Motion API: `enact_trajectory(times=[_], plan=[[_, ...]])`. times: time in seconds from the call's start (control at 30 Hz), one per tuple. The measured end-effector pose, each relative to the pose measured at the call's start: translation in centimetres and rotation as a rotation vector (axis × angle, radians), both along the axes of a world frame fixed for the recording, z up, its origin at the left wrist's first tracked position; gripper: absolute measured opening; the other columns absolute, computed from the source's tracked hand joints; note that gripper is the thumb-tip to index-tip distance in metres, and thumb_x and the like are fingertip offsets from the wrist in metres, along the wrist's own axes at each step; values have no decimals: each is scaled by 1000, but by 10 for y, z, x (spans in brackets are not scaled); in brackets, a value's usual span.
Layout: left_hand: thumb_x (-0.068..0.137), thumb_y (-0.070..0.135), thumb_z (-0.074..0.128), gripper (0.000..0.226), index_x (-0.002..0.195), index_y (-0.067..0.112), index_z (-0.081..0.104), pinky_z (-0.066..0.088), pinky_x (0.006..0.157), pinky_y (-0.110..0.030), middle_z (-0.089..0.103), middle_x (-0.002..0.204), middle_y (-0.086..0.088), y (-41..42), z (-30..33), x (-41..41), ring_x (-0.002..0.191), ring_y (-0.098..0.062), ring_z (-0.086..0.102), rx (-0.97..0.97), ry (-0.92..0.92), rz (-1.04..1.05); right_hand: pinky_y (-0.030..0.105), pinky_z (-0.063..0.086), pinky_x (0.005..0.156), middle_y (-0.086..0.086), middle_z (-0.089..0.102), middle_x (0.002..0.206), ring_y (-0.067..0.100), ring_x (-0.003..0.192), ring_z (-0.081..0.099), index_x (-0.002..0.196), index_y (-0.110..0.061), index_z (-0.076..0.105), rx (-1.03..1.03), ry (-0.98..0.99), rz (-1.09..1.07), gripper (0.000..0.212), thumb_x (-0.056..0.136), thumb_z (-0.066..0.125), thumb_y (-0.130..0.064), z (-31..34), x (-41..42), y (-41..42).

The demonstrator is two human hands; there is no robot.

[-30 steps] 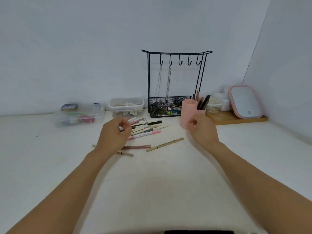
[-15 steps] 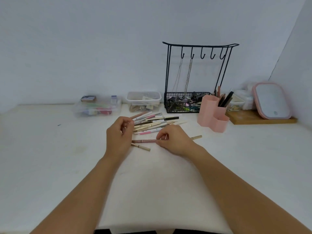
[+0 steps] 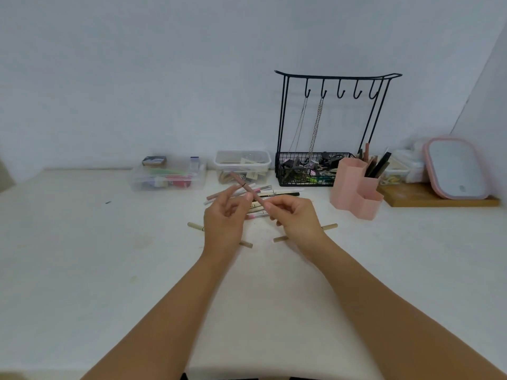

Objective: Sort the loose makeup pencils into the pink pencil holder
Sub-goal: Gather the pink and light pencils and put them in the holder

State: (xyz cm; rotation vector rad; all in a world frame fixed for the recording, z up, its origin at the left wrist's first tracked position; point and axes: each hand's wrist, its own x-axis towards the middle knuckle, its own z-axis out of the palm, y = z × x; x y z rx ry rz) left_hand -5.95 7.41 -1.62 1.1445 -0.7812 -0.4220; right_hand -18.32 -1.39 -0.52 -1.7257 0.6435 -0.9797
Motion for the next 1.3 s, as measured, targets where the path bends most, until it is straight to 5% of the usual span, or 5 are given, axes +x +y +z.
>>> enact_trajectory(times=[0.23,0.43,0.63,1.07,1.3], plan=[[106,19,51,25,101,3,69,59,87,-44,77,94,-17,-7,-14,1,92,-33,75,42,-94,-122,16,53,72,0,75,83,6,75,71,99,4,74,54,-81,147,16,85,68,8,-1,12,13],[110,23,38,29,91,17,60,55,66,-43,60,62,9,-7,-12,17,61,-20,62,67,-113,98,29,51,86,-6,72,101,9,94,63,107,-21,73,-418,363,-254,19,90,68,-15,-7,-5,-29],[105,30,49,21,87,24,59,34,60,-35,45,65,8,-1,-14,31,60,-14,39,122,-126,168,38,47,94,0,67,120,22,109,55,122,-26,66,-473,752,-283,28,95,58,-22,-16,-30,-68],[103,18,52,20,85,19,61,33,55,-27,46,59,15,-2,-7,30,56,-7,40,143,114,151,30,45,74,-4,64,91,17,84,56,88,-21,71,-487,740,-195,8,92,65,-18,-10,-27,-66],[104,24,55,22,83,18,51,26,47,-23,35,58,11,-1,0,22,51,-7,29,69,178,73,23,40,63,-3,65,73,9,65,50,90,-16,75,-135,300,-121,8,92,67,-17,8,-32,-49]])
